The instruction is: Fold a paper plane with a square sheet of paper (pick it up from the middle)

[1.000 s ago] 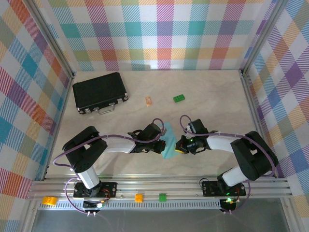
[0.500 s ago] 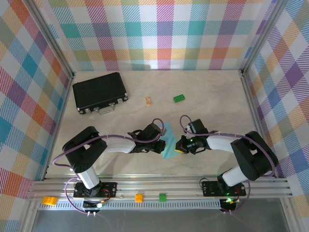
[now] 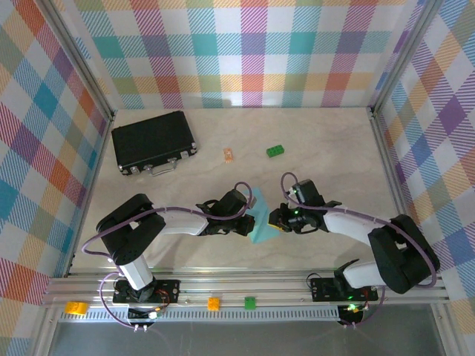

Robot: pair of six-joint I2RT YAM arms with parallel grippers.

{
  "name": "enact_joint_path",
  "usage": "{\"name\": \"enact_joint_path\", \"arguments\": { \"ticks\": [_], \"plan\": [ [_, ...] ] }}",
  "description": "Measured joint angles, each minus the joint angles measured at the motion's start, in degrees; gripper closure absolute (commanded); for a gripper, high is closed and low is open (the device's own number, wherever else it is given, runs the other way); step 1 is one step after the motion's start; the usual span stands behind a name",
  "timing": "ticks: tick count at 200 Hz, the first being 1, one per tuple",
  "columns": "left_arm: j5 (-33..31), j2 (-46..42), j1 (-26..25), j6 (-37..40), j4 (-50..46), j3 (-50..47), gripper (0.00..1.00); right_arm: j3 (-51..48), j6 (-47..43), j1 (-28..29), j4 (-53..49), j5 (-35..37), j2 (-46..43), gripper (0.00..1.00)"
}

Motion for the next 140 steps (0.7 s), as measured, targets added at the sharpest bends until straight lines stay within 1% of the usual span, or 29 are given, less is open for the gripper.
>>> {"name": "enact_joint_path", "arguments": {
  "ticks": [26, 65, 81, 140],
  "plan": [
    [0.20, 0.02, 0.04, 0.17, 0.09, 0.00, 1.00, 0.02, 0.44, 0.00, 0.37, -0.63, 0.70, 0.87],
    [0.20, 0.04, 0.09, 0.44, 0.09, 0.00, 1.00, 0.02, 1.90, 0.00, 2.01, -1.07, 1.11, 1.00],
    [0.22, 0.11, 0.09, 0.46, 0.20, 0.00, 1.00, 0.26, 2.25, 0.00, 3.56, -1.70, 2.12, 1.00],
    [0.42, 0.57, 0.09, 0.68, 0.94, 0.07, 1.00, 2.73, 5.07, 0.00, 11.19, -4.85, 10.47, 1.00]
  ]
}}
